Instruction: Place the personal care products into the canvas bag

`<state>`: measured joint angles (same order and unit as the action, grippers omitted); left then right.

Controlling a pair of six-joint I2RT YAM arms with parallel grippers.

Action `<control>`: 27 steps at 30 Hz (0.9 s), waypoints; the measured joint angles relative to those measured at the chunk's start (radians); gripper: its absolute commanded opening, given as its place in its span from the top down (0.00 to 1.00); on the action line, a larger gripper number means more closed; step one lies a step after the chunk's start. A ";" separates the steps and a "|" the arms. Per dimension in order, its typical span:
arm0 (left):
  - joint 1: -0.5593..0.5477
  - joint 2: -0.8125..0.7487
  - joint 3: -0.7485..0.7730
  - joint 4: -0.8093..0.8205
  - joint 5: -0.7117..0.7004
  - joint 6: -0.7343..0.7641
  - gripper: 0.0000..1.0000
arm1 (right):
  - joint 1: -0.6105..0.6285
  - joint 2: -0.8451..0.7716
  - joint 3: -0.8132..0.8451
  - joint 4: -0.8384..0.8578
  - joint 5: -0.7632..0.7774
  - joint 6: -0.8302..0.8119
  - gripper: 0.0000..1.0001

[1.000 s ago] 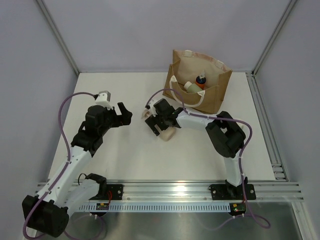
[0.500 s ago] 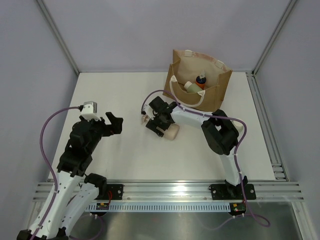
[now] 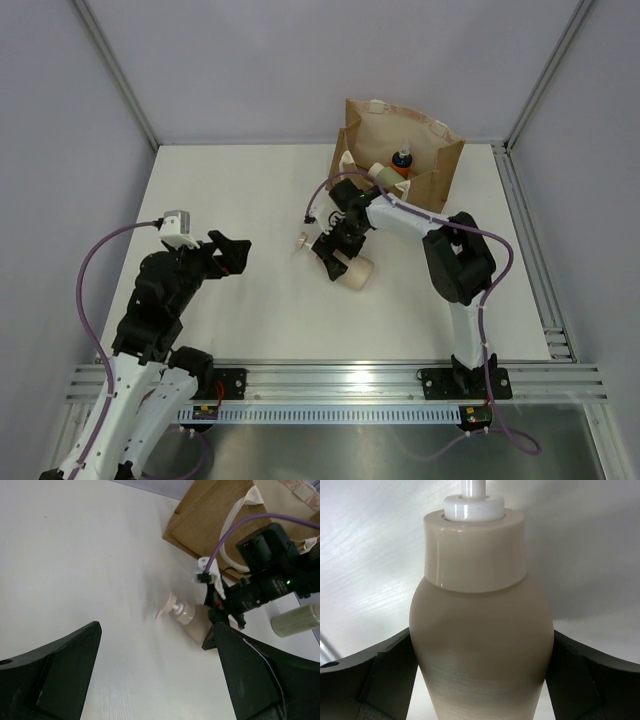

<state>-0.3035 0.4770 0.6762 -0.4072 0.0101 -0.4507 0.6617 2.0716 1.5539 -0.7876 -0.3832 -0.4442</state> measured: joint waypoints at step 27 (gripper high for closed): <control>0.000 0.131 -0.166 0.182 0.186 -0.116 0.01 | -0.154 -0.240 0.096 -0.066 -0.555 0.066 1.00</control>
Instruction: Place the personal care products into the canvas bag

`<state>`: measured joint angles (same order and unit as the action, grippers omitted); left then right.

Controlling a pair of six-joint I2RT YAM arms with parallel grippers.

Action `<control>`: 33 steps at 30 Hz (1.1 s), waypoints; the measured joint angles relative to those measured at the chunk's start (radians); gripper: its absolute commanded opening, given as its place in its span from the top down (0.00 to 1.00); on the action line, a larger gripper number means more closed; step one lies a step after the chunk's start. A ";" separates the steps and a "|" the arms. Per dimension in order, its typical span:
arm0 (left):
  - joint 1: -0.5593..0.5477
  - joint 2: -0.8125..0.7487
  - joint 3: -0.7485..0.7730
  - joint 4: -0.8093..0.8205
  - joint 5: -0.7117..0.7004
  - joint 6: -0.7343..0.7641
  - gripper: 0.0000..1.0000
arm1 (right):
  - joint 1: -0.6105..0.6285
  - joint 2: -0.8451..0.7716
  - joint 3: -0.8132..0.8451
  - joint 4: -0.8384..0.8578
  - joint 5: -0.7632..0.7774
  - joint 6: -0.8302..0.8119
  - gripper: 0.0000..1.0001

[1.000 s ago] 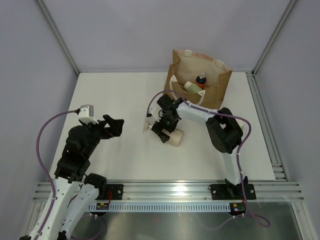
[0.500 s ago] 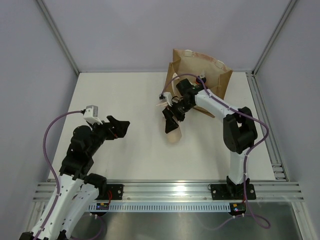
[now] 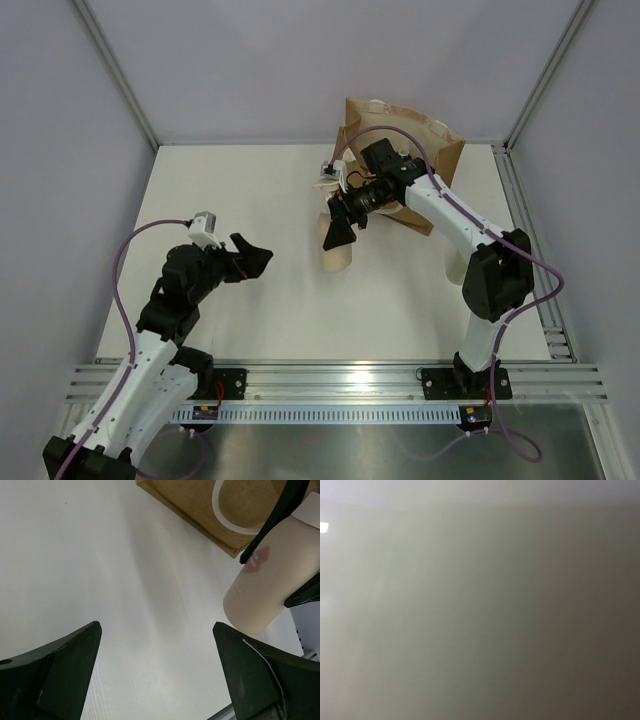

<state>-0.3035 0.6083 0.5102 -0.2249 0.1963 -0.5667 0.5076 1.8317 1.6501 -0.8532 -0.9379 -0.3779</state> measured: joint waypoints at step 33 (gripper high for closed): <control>0.000 0.003 0.028 -0.016 0.039 0.082 0.01 | -0.319 0.328 0.625 -0.076 0.786 -0.005 0.21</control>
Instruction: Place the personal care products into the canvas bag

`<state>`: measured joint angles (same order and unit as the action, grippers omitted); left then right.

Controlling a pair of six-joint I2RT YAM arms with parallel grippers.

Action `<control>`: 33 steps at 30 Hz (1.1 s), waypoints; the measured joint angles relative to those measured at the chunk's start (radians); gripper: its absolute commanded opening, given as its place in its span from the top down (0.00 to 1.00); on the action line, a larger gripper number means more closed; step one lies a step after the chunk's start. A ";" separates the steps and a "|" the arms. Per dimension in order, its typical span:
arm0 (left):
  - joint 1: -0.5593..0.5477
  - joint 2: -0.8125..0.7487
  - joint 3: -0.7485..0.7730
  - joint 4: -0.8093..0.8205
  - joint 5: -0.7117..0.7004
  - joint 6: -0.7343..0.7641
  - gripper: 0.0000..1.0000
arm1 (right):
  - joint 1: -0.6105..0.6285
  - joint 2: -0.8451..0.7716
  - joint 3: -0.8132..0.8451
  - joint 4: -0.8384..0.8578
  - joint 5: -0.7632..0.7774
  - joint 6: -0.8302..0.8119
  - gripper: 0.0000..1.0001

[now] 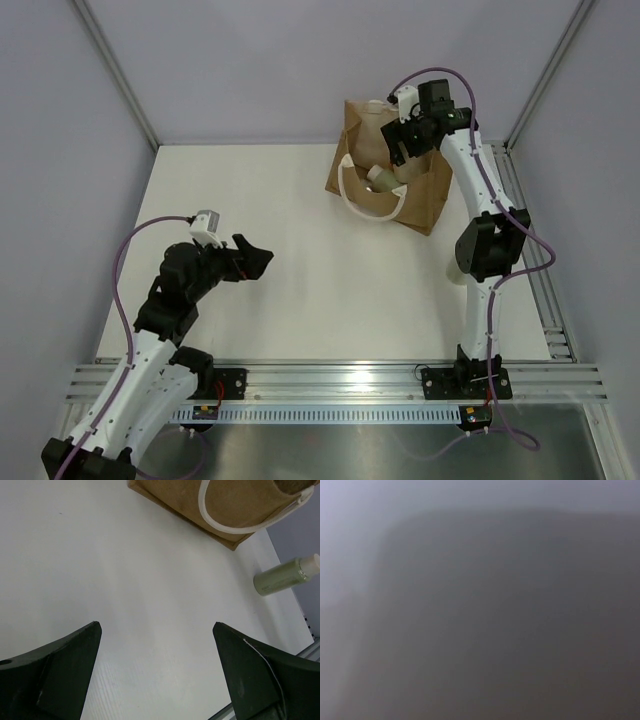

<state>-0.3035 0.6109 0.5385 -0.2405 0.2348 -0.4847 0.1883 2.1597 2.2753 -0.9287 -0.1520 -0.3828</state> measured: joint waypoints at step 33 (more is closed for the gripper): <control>0.000 0.029 0.109 -0.130 0.065 0.111 0.01 | -0.256 -1.134 -0.945 -0.016 -0.378 -0.089 0.01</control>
<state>-0.3035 0.6403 0.6472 -0.3710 0.2996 -0.3740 -0.0673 1.0260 1.3300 -0.9447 -0.5304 -0.4717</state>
